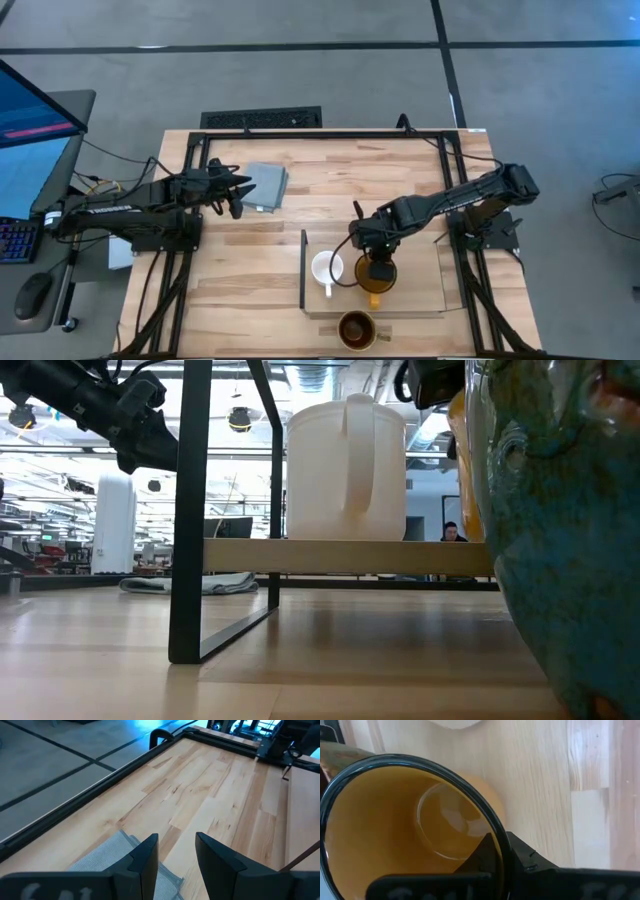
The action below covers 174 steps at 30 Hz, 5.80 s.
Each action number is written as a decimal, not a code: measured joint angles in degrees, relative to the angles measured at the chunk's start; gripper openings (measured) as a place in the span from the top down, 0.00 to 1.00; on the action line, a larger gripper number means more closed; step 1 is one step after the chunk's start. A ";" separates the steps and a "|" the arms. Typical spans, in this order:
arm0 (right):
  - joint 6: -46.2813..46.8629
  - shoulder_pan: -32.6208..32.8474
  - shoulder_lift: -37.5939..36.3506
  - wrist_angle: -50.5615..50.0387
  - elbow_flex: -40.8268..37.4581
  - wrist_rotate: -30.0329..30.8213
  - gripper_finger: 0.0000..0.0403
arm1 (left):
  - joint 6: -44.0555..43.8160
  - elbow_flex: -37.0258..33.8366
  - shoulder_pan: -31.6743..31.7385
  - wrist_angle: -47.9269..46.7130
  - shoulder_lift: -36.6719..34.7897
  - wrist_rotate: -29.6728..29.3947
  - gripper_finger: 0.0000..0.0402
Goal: Stack small to large cups/mugs on shelf
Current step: Put the yellow mug on the shelf, then put the green mug on the shelf
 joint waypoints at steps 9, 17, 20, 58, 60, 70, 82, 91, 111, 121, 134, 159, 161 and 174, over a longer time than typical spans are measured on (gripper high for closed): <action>-2.06 -0.93 0.00 -0.88 0.00 0.31 0.93 | -0.02 0.00 0.02 0.01 0.00 -0.02 0.70; -3.10 -2.00 0.00 -1.06 -0.72 -0.33 0.90 | -0.02 0.00 0.02 0.01 0.00 -0.02 0.70; -3.07 -1.99 0.00 -0.78 -1.59 -1.38 0.89 | -0.02 0.00 0.02 0.02 0.00 -0.02 0.70; -2.16 -2.01 -0.70 0.33 -2.12 -0.29 0.82 | -0.02 0.00 0.04 0.07 0.00 -0.04 0.70; -2.03 -2.01 -0.96 0.24 -2.12 -0.21 0.79 | -0.02 0.00 0.04 0.07 -0.02 -0.04 0.70; -2.05 -2.01 -1.86 0.02 -2.01 -0.19 0.70 | -0.02 0.00 0.04 0.10 -0.02 -0.06 0.70; -1.87 -1.99 -2.45 -0.18 -1.98 -0.19 0.69 | -0.02 0.00 0.04 0.12 -0.02 -0.05 0.70; -2.66 -1.99 -3.04 -4.59 1.94 4.34 0.69 | -0.02 0.00 0.02 0.12 -0.02 -0.06 0.70; -6.51 -2.75 -4.47 -16.90 16.11 16.61 0.70 | -0.02 0.00 0.02 0.06 -0.02 0.04 0.70; -6.42 -3.94 -18.43 -14.70 21.05 30.71 0.69 | -0.73 -0.02 0.02 -2.88 -0.02 0.10 0.70; -4.02 1.29 -30.88 -11.48 20.96 34.67 0.69 | -6.68 -0.02 -0.02 -1.77 -0.02 0.10 0.70; -7.64 30.10 -32.39 -2.43 17.38 41.36 0.70 | -3.67 -0.02 -0.02 7.54 -0.02 0.17 0.70; -6.40 31.86 -29.45 -0.10 17.38 41.27 0.69 | -3.67 -0.02 -0.02 7.53 0.00 0.20 0.70; 7.85 31.95 -14.76 8.59 17.33 41.16 0.69 | -0.99 -0.02 -0.02 7.57 -0.01 4.55 0.70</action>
